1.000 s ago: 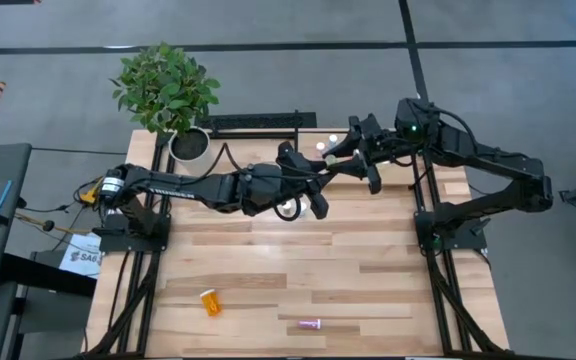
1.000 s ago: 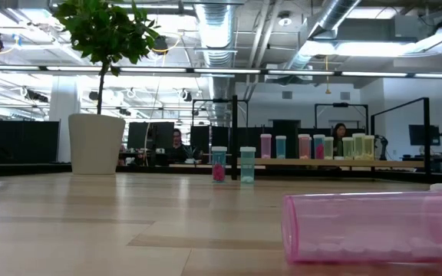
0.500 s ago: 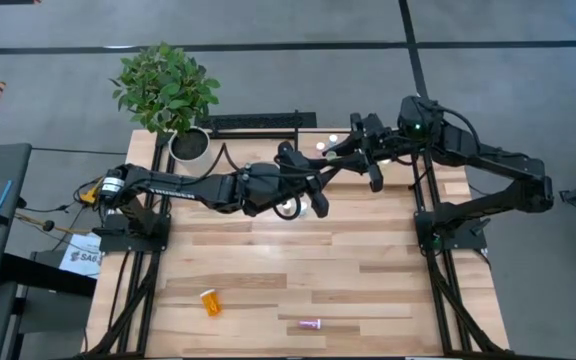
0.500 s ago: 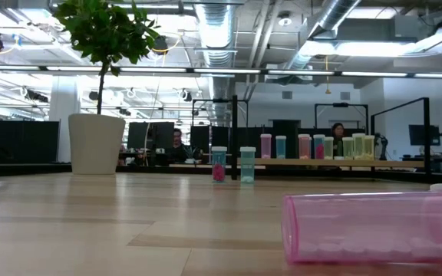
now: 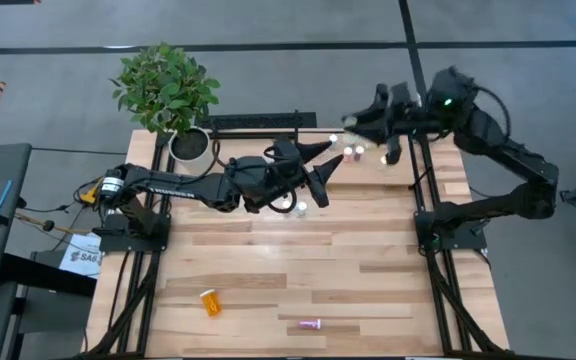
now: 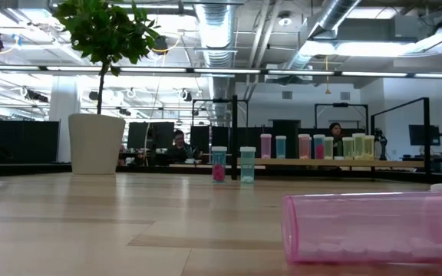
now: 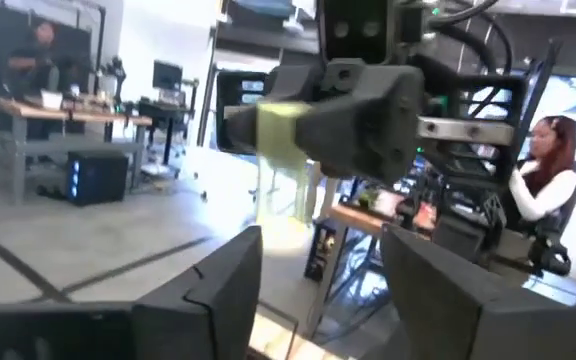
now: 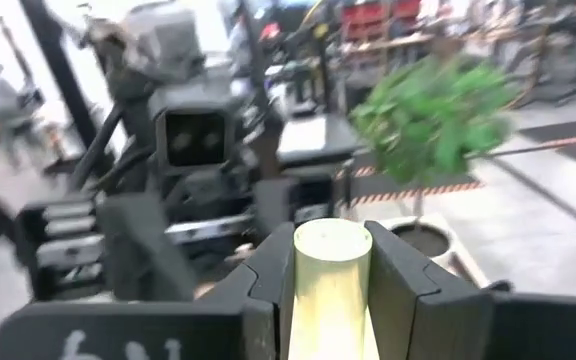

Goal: Pick and place medicine bottles onto shelf by color
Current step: Move the yellow pill bottle to the center of the table

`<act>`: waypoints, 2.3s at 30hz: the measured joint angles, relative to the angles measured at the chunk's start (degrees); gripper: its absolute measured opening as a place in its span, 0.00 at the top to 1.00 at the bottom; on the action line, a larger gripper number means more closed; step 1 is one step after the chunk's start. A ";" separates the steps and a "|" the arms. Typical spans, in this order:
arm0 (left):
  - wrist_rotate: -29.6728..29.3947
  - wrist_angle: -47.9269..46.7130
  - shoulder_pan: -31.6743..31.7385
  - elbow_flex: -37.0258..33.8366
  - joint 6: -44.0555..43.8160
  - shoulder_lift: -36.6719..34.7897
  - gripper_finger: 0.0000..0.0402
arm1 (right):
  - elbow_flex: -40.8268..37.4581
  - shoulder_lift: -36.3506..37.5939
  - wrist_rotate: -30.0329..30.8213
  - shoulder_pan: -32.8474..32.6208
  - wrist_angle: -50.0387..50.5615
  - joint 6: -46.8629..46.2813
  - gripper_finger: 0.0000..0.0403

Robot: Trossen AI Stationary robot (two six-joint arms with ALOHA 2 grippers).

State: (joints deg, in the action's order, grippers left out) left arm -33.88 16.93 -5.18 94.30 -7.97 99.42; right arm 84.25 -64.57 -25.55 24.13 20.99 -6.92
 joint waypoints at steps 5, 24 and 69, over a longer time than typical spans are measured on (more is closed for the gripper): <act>-1.24 2.35 -0.02 0.00 9.06 0.00 0.44 | 3.31 0.26 0.15 5.38 -3.51 -8.66 0.74; 10.87 28.83 -0.96 0.03 86.48 0.02 0.43 | 4.44 -1.01 2.82 6.90 -38.93 -55.89 0.72; 13.89 24.79 2.01 6.16 115.34 0.02 0.43 | 4.37 -19.07 5.86 -5.54 -64.87 -62.30 0.72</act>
State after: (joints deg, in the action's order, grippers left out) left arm -19.99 41.72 -3.17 100.47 107.37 99.44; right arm 88.62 -83.65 -19.69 18.59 -43.88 -69.22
